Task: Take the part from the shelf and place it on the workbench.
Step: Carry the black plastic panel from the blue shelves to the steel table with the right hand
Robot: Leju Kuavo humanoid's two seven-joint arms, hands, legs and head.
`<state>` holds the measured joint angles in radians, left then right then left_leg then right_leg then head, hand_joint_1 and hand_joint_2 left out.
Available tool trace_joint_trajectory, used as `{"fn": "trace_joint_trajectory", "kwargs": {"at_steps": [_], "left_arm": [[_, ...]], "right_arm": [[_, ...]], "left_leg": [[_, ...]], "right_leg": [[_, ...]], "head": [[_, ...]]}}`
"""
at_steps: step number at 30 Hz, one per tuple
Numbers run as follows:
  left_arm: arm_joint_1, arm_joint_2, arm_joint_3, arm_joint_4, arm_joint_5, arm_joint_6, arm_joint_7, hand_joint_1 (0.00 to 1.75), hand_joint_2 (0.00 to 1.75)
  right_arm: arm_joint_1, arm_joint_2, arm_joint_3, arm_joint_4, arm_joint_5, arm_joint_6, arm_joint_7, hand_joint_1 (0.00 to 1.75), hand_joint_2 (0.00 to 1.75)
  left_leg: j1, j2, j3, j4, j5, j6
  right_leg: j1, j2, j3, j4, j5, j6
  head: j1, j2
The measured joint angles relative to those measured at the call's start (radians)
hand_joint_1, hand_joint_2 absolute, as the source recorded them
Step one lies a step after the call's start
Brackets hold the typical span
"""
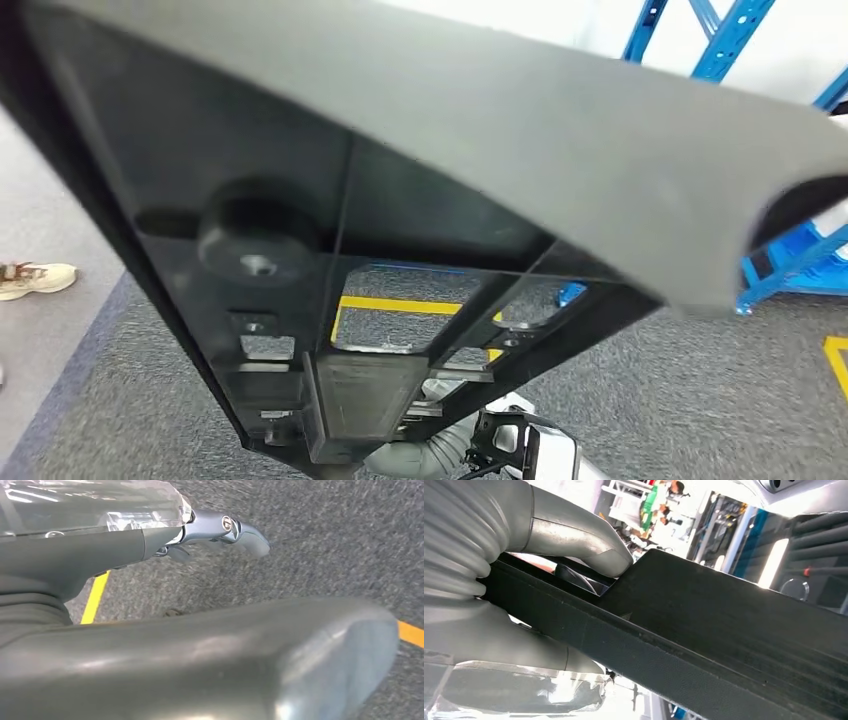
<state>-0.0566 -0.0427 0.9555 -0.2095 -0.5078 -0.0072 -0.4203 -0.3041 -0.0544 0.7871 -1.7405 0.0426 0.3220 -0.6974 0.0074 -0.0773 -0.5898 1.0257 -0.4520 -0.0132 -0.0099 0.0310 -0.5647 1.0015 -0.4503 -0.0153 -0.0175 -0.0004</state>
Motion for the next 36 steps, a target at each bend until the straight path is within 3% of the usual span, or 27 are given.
{"fn": "trace_joint_trajectory", "kwargs": {"at_steps": [2,4,5,6,7,9,11,14,19,20,23,24,26,28,30,32,34,36], "left_arm": [[-0.002,0.003,0.0,0.0,-0.004,-0.003,0.0,0.0,0.0],[-0.005,0.005,0.0,0.0,-0.01,-0.005,0.0,0.0,0.0],[-0.003,0.007,0.0,0.0,-0.013,-0.005,0.001,0.0,0.0],[-0.002,0.01,0.0,0.0,-0.015,-0.003,0.002,0.0,0.0],[-0.001,0.012,0.001,0.0,-0.016,-0.001,0.004,0.0,0.0],[-0.002,0.018,0.001,0.0,-0.016,0.001,0.008,0.0,0.0],[-0.005,0.022,0.003,0.0,-0.016,0.007,0.01,0.0,0.0],[-0.001,0.025,0.007,0.0,-0.017,0.02,0.013,0.0,0.0],[0.002,0.025,0.008,0.0,-0.018,0.025,0.014,0.0,0.0],[0.002,0.026,0.01,0.0,-0.019,0.033,0.015,0.0,0.0],[-0.002,0.028,0.015,0.0,-0.028,0.074,0.012,0.0,0.0],[-0.002,0.029,0.016,0.0,-0.031,0.08,0.006,0.0,0.0],[-0.001,0.029,0.016,0.0,-0.035,0.079,-0.007,0.0,0.0],[-0.002,0.029,0.016,0.0,-0.04,0.076,-0.023,0.0,0.0],[-0.003,0.03,0.016,0.0,-0.045,0.068,-0.036,0.0,0.0],[0.002,0.033,0.016,0.0,-0.05,0.054,-0.04,0.0,0.0],[0.005,0.035,0.016,0.0,-0.054,0.037,-0.035,0.0,0.0],[0.001,0.036,0.016,0.0,-0.059,0.026,-0.026,0.0,0.0]], "right_arm": [[-0.004,-0.003,0.006,-0.005,-0.003,-0.004,0.0,1.75,1.75],[-0.004,-0.009,0.011,-0.008,-0.004,-0.009,0.0,1.75,1.75],[-0.004,-0.012,0.014,-0.009,-0.004,-0.012,0.0,1.75,1.75],[-0.004,-0.015,0.017,-0.011,-0.004,-0.014,0.0,1.75,1.75],[-0.004,-0.018,0.021,-0.013,-0.003,-0.015,0.0,1.75,1.75],[-0.005,-0.022,0.026,-0.019,-0.003,-0.016,0.0,1.75,1.75],[-0.006,-0.026,0.029,-0.024,-0.006,-0.014,0.0,1.75,1.75],[-0.008,-0.03,0.031,-0.027,-0.011,-0.009,0.0,1.75,1.75],[-0.008,-0.031,0.032,-0.028,-0.012,-0.006,0.0,1.75,1.75],[-0.008,-0.031,0.032,-0.032,-0.015,-0.002,0.0,1.75,1.75],[-0.008,-0.037,0.025,-0.039,-0.035,0.026,0.0,1.75,1.75],[-0.009,-0.038,0.019,-0.037,-0.041,0.036,0.0,1.75,1.75],[-0.012,-0.038,0.006,-0.034,-0.044,0.049,0.0,1.75,1.75],[-0.016,-0.038,-0.004,-0.031,-0.041,0.056,0.0,1.75,1.75],[-0.017,-0.036,-0.01,-0.026,-0.034,0.058,0.0,1.75,1.75],[-0.017,-0.033,-0.013,-0.021,-0.026,0.056,0.0,1.75,1.75],[-0.018,-0.028,-0.013,-0.017,-0.018,0.054,0.0,1.75,1.75],[-0.018,-0.025,-0.013,-0.013,-0.013,0.054,0.0,1.75,1.75]], "left_leg": [[0.001,0.048,-0.045,0.095,-0.053,-0.009],[0.008,0.063,-0.109,0.224,-0.106,-0.019],[0.011,0.065,-0.126,0.257,-0.11,-0.023],[0.015,0.069,-0.122,0.25,-0.095,-0.027],[0.018,0.077,-0.098,0.204,-0.066,-0.03],[0.017,0.116,-0.024,0.065,-0.007,-0.031],[0.012,0.14,0.012,-0.011,0.012,-0.019],[0.007,0.12,0.004,-0.012,0.011,0.0],[0.006,0.113,0.003,-0.013,0.012,0.004],[0.008,0.104,0.003,-0.015,0.015,0.01],[0.006,0.049,-0.003,-0.02,0.025,0.028],[0.004,0.03,-0.004,-0.019,0.026,0.029],[0.003,0.001,-0.004,-0.015,0.027,0.028],[0.003,-0.025,-0.009,-0.01,0.029,0.023],[0.007,-0.047,-0.019,-0.009,0.033,0.01],[0.011,-0.06,-0.024,-0.013,0.037,-0.003],[0.009,-0.016,-0.04,0.019,0.016,-0.013],[0.008,0.046,-0.092,0.127,-0.044,-0.021]], "right_leg": [[-0.002,-0.026,0.005,-0.007,0.001,-0.007],[-0.001,-0.055,0.005,-0.007,-0.001,-0.01],[-0.001,-0.068,0.005,-0.007,-0.001,-0.01],[-0.002,-0.08,0.005,-0.006,-0.003,-0.008],[-0.002,-0.092,0.006,-0.005,-0.004,-0.006],[0.0,-0.112,0.009,0.001,-0.011,0.004],[0.006,-0.13,0.01,0.007,-0.016,0.015],[0.008,-0.15,0.011,0.007,-0.017,0.026],[0.006,-0.157,0.011,0.008,-0.018,0.03],[0.004,-0.132,0.0,0.035,-0.039,0.033],[-0.003,-0.04,-0.11,0.271,-0.15,0.038],[-0.003,-0.035,-0.127,0.304,-0.151,0.035],[-0.002,-0.016,-0.078,0.198,-0.081,0.025],[-0.003,0.033,-0.02,0.071,-0.031,0.016],[-0.001,0.054,-0.003,0.026,-0.024,0.015],[0.0,0.03,0.0,0.016,-0.018,0.011],[-0.003,0.004,0.007,0.003,-0.012,0.001],[0.0,-0.026,0.011,-0.002,-0.011,-0.007]], "head": [[0.0,0.0],[0.0,0.0],[0.0,0.0],[0.0,0.0],[0.0,0.0],[0.0,0.0],[0.0,0.0],[0.001,0.0],[0.001,0.0],[0.001,0.0],[0.001,0.0],[0.001,0.0],[0.001,0.0],[0.001,0.0],[0.001,0.0],[0.001,0.0],[0.001,0.0],[0.0,0.0]]}}
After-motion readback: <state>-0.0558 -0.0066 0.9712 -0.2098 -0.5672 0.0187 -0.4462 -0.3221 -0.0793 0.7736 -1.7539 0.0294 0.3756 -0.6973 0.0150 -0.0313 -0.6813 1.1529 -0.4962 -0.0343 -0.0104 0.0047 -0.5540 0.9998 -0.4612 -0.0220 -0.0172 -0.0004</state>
